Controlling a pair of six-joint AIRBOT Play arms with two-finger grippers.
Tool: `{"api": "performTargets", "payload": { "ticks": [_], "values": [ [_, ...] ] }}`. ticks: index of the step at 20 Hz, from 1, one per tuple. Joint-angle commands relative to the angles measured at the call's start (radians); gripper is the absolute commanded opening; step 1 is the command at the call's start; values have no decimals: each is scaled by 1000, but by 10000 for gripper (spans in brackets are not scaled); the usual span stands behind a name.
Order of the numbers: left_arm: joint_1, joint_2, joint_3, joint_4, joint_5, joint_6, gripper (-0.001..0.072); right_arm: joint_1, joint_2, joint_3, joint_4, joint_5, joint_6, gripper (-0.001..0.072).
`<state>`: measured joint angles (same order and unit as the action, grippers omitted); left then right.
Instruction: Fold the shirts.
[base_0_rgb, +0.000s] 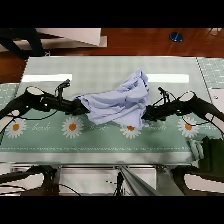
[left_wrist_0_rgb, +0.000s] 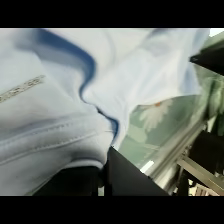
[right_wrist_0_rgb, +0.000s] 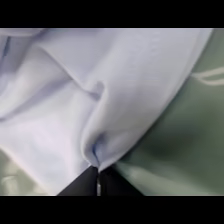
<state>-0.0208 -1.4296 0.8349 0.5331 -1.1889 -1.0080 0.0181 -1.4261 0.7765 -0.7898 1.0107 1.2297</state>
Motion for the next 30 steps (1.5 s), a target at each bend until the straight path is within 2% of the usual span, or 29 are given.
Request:
{"api": "performTargets", "payload": {
  "ticks": [1,6,9,13,19,22,26,28,30],
  "values": [
    [26,49,109,-59,-133,21,25,-18,111,95,66,129,-24,23],
    [145,249,376,-233,-208,-5,25,-85,411,310,68,157,23,22],
    [207,362,542,-257,-211,-66,25,-100,541,483,63,144,58,22],
    [263,494,719,-257,-211,-191,25,-99,645,718,11,79,126,22],
    [272,695,853,-256,-212,-378,25,-99,703,946,-97,149,256,22],
    [272,783,854,-222,-244,-499,25,-99,722,1033,-216,263,334,22],
    [272,835,853,-106,-448,-675,25,-99,728,1118,-412,567,367,22],
    [272,833,853,-71,-561,-734,25,-99,723,1119,-448,719,367,22],
    [272,829,844,-48,-639,-745,25,-98,694,1110,-447,845,366,21]
  ]
}}
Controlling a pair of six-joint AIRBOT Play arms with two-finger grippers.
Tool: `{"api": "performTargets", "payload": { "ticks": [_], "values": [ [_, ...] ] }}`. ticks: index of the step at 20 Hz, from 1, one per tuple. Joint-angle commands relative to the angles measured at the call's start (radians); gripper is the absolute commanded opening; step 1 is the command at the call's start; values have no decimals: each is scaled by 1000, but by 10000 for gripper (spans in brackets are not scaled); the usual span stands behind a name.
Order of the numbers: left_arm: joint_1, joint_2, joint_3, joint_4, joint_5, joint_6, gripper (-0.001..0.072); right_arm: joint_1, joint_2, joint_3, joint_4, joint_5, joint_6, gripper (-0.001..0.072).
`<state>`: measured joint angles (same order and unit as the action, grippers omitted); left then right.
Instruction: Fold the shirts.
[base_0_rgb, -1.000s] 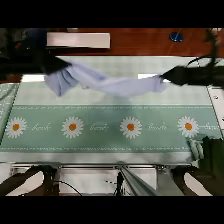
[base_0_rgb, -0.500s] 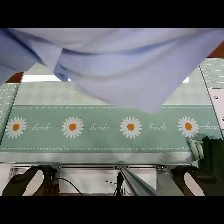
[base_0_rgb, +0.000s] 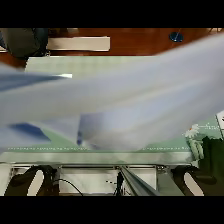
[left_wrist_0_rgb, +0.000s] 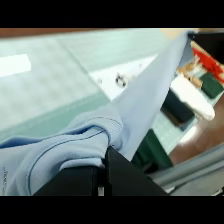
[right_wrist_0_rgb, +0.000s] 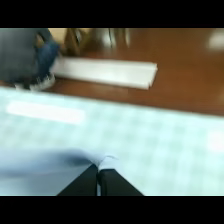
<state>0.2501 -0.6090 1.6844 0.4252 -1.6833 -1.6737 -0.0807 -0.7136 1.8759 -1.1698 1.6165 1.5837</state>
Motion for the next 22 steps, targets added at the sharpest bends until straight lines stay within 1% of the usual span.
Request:
{"api": "performTargets", "payload": {
  "ticks": [1,4,7,8,9,11,14,16,18,19,21,22],
  "values": [
    [0,10,-26,80,-158,-79,25,2,-29,-3,-63,238,3,21],
    [0,16,-147,109,-158,-66,25,2,-87,-86,-67,238,-27,21],
    [-1,16,-369,156,-154,-3,25,5,-180,-243,-66,229,-61,21],
    [-1,16,-457,169,-146,13,25,17,-216,-300,-66,198,-73,21],
    [-1,16,-558,169,-118,48,25,35,-249,-349,-66,145,-82,21],
    [-1,14,-750,169,8,120,26,80,-332,-422,-67,25,-102,21],
    [-1,-19,-981,167,251,222,26,134,-490,-446,-71,-126,-151,22],
    [-1,-68,-1083,167,401,307,26,141,-580,-446,-68,-230,-184,22],
    [-1,-133,-1140,166,529,403,30,138,-657,-446,-71,-332,-193,22],
    [-1,-167,-1146,166,573,444,81,138,-684,-446,-71,-365,-198,22],
    [6,-232,-1134,137,620,537,485,138,-720,-446,-72,-397,-211,21],
    [19,-254,-1114,134,626,581,562,138,-724,-446,-79,-399,-211,22]
  ]
}}
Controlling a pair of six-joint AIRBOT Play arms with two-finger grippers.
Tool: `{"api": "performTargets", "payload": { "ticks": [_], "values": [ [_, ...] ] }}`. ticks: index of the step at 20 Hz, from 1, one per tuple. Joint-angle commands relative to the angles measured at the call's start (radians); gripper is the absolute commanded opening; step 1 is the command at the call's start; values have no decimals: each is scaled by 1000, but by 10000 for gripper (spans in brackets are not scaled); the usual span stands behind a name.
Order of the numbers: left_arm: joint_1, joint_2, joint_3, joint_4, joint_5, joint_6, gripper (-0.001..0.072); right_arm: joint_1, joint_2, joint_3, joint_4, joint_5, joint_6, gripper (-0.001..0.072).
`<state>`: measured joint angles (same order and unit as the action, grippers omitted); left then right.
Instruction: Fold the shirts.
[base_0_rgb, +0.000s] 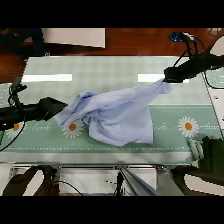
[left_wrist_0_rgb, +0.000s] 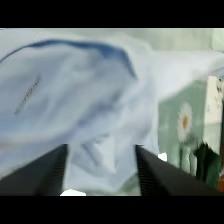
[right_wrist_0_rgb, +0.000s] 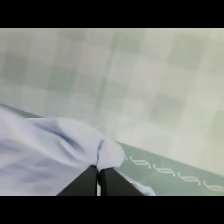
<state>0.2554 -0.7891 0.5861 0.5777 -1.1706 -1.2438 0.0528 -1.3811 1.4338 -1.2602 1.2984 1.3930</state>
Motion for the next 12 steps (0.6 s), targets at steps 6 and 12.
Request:
{"api": "performTargets", "payload": {
  "ticks": [6,12],
  "values": [
    [177,-96,65,-13,113,336,572,4,-42,-3,-101,-48,-26,22],
    [82,-235,65,37,131,459,657,4,-42,-3,-101,-49,-26,22]
  ]
}}
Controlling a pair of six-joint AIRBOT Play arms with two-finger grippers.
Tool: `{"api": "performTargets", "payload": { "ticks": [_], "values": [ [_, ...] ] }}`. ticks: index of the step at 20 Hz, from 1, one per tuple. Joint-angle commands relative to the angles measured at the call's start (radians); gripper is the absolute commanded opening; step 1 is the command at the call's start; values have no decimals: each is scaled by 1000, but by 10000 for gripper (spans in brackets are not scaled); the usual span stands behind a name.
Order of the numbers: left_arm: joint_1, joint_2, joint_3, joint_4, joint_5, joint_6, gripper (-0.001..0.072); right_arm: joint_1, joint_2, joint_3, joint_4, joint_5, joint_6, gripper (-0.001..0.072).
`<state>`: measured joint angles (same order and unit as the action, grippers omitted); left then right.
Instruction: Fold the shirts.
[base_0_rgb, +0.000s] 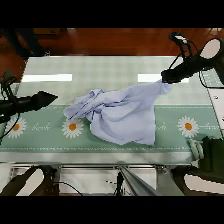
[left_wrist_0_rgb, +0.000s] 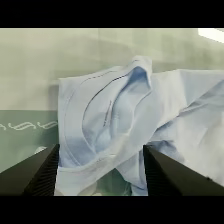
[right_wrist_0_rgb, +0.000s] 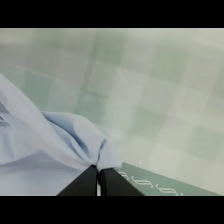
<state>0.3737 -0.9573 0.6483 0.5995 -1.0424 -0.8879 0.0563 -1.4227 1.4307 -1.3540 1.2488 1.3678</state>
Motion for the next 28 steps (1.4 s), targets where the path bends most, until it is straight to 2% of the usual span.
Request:
{"api": "performTargets", "payload": {
  "ticks": [1,5,8,16,17,18,19,20,21,23,28],
  "values": [
    [-59,-98,3,15,3,145,719,1,-1,0,-7,0,-1,22],
    [-133,-190,3,16,13,276,720,1,-1,0,-6,1,0,22],
    [-150,-205,3,62,53,288,720,1,-1,0,-6,1,0,22],
    [-156,-205,3,87,19,330,714,1,-1,0,-6,0,4,22],
    [-164,-206,3,86,18,344,678,1,-1,0,-6,0,7,22],
    [-177,-206,3,87,18,346,504,1,-1,0,-6,-1,7,22],
    [-193,-209,3,86,18,347,264,1,-1,0,-6,0,7,22],
    [-209,-214,3,86,18,359,126,1,-1,0,-6,0,8,22],
    [-222,-219,3,86,19,365,23,1,-1,0,-6,0,8,22],
    [-224,-220,14,86,11,366,24,1,0,0,-6,6,8,22],
    [-74,-135,288,36,-156,240,23,0,84,39,-88,111,7,22]
  ]
}}
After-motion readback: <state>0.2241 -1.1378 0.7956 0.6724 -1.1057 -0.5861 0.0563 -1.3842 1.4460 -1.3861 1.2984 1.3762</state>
